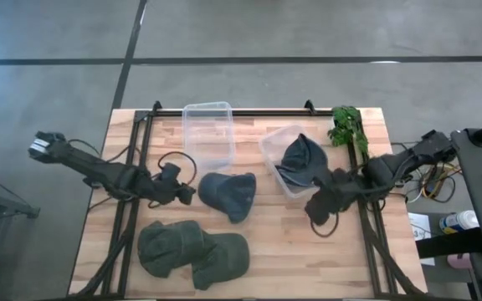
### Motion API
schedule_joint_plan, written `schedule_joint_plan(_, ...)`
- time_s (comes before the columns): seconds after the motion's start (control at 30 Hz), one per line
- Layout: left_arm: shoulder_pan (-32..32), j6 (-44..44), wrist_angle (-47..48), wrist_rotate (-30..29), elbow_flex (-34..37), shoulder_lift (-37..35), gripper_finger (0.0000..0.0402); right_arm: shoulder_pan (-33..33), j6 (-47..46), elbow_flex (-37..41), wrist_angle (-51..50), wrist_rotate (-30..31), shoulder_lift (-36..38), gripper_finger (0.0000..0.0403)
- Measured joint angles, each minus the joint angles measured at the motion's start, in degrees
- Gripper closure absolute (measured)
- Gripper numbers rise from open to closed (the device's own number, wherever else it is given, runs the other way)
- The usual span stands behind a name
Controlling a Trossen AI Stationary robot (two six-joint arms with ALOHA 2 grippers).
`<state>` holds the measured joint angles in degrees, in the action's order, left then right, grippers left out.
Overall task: Pick & Place hat
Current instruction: Put the blue cap into the right transparent bin
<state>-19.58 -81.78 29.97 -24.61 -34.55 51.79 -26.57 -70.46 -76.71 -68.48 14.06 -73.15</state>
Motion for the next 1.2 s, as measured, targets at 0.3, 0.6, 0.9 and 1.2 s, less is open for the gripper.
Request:
schedule_joint_plan(0.3,2.6,-3.9,-6.3,1.1,12.1,-3.2,0.0277,-6.3,-7.2,2.3,6.6,2.9,0.0,0.0261)
schedule_joint_plan(0.6,6.1,4.4,-14.9,-3.3,16.3,-1.7,0.0247,-7.3,-10.6,2.3,8.5,4.6,-0.1,0.0265)
schedule_joint_plan(0.9,10.6,11.1,-32.0,1.4,22.5,2.7,0.0246,-7.3,-10.6,2.3,11.4,5.3,-0.1,0.0269)
schedule_joint_plan(1.2,12.6,13.7,-42.4,3.1,25.4,10.2,0.0246,-7.3,-11.3,2.3,12.3,5.2,-0.1,0.0275)
